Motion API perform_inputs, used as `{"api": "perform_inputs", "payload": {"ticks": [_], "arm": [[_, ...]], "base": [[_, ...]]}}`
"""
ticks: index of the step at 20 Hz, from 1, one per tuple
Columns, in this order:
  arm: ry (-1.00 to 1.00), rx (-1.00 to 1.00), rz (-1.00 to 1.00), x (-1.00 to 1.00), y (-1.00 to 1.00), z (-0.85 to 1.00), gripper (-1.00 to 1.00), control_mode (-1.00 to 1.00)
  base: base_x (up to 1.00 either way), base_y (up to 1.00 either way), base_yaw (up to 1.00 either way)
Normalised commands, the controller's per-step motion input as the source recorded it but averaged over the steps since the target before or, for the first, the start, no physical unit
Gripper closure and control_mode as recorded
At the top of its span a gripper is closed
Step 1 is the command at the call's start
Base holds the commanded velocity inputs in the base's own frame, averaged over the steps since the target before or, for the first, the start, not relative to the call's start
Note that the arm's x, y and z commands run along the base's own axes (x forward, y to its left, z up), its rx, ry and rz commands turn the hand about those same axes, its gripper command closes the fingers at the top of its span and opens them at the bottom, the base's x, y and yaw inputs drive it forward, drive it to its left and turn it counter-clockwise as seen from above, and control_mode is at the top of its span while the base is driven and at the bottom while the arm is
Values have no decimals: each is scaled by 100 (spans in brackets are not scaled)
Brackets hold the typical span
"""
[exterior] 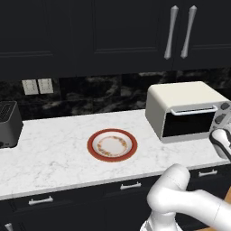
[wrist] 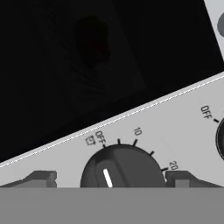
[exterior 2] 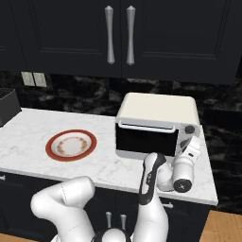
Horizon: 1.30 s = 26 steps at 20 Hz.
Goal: Pick up the kebab skewer and baguette bread, and place them inside the toaster oven. Close the toaster oven door and start by setting the timer.
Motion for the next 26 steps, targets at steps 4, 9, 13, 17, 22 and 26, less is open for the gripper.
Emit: {"api": "perform_inputs", "payload": {"ticks": [4,9,13,17,22,26], "arm": [[-6,-5,0,0,0,0,-100,-100],[-8,-5,0,0,0,0,-100,-100],[-2,-5,0,0,-4,0,-100,-100],[0,-5,0,0,-11,0,-100,-100],[0,-4,0,-3,-1,0,-100,-100],[0,-2,0,-15,0,0,-100,-100]], "base": [[0,0,0],[0,0,0],[0,0,0],[0,0,0],[0,0,0],[0,0,0]]}}
